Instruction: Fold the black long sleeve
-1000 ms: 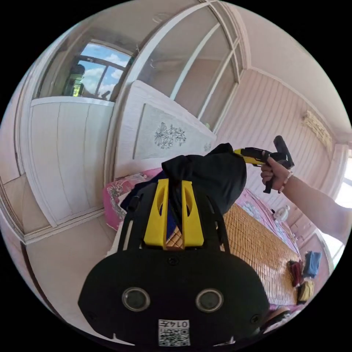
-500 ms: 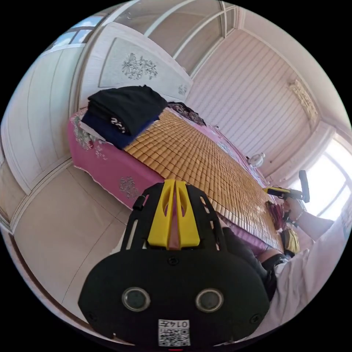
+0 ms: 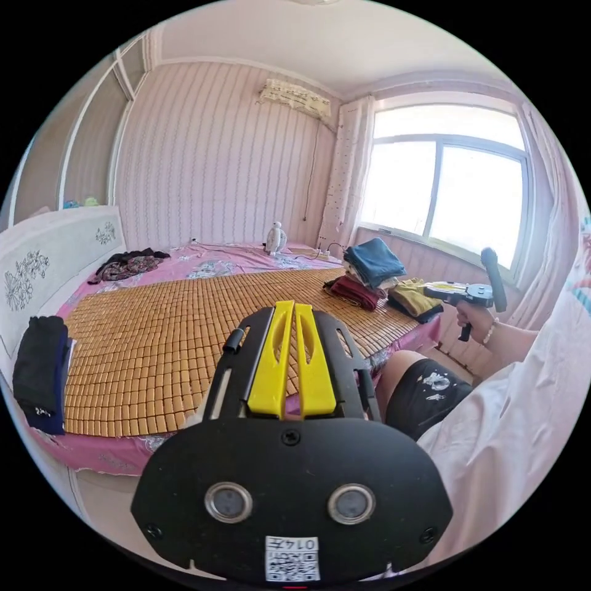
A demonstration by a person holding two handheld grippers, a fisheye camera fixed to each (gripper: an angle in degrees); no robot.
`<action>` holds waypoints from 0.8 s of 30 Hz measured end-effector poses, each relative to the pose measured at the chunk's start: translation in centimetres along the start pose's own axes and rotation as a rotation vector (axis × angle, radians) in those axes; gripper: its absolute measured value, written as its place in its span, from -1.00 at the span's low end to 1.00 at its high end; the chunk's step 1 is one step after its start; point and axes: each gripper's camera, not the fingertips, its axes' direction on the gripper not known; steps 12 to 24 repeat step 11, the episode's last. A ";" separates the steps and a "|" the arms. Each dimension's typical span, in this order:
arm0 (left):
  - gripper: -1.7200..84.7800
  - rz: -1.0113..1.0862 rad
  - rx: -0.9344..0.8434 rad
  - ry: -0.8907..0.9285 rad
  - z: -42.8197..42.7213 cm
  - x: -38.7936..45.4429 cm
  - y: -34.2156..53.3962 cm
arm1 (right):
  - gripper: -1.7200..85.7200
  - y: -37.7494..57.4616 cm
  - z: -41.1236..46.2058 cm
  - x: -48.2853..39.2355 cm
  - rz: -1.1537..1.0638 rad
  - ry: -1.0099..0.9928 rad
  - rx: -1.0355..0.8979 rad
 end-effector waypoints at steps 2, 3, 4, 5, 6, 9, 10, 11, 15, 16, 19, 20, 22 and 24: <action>-0.97 0.015 -0.066 0.078 2.5 2.6 -1.5 | -0.97 1.9 0.1 2.2 0.055 -0.021 -0.002; -0.96 0.040 -0.116 0.154 4.6 4.5 -2.5 | -0.97 3.2 0.2 3.8 0.097 -0.019 -0.003; -0.96 0.055 -0.140 0.188 5.6 5.5 -3.0 | -0.97 3.8 0.2 4.6 0.117 -0.015 -0.004; -0.93 0.088 -0.178 0.245 7.8 7.6 -4.2 | -0.97 4.9 0.3 6.3 0.155 -0.009 -0.010; -0.90 0.126 -0.205 0.285 9.9 9.8 -5.5 | -0.97 6.0 0.5 8.1 0.186 -0.011 -0.019; -0.81 0.205 -0.250 0.377 15.6 14.8 -9.3 | -0.95 8.8 0.9 12.8 0.258 -0.009 -0.038; -0.80 0.219 -0.257 0.396 16.8 15.7 -10.1 | -0.95 9.4 1.0 13.8 0.275 -0.008 -0.045; -0.78 0.244 -0.270 0.432 19.3 17.5 -11.8 | -0.93 10.5 1.2 15.9 0.319 -0.007 -0.054; -0.78 0.244 -0.270 0.432 19.3 17.5 -11.8 | -0.93 10.5 1.2 15.9 0.319 -0.007 -0.054; -0.78 0.244 -0.270 0.432 19.3 17.5 -11.8 | -0.93 10.5 1.2 15.9 0.319 -0.007 -0.054; -0.78 0.244 -0.270 0.432 19.3 17.5 -11.8 | -0.93 10.5 1.2 15.9 0.319 -0.007 -0.054; -0.78 0.244 -0.270 0.432 19.3 17.5 -11.8 | -0.93 10.5 1.2 15.9 0.319 -0.007 -0.054; -0.78 0.244 -0.270 0.432 19.3 17.5 -11.8 | -0.93 10.5 1.2 15.9 0.319 -0.007 -0.054; -0.78 0.244 -0.270 0.432 19.3 17.5 -11.8 | -0.93 10.5 1.2 15.9 0.319 -0.007 -0.054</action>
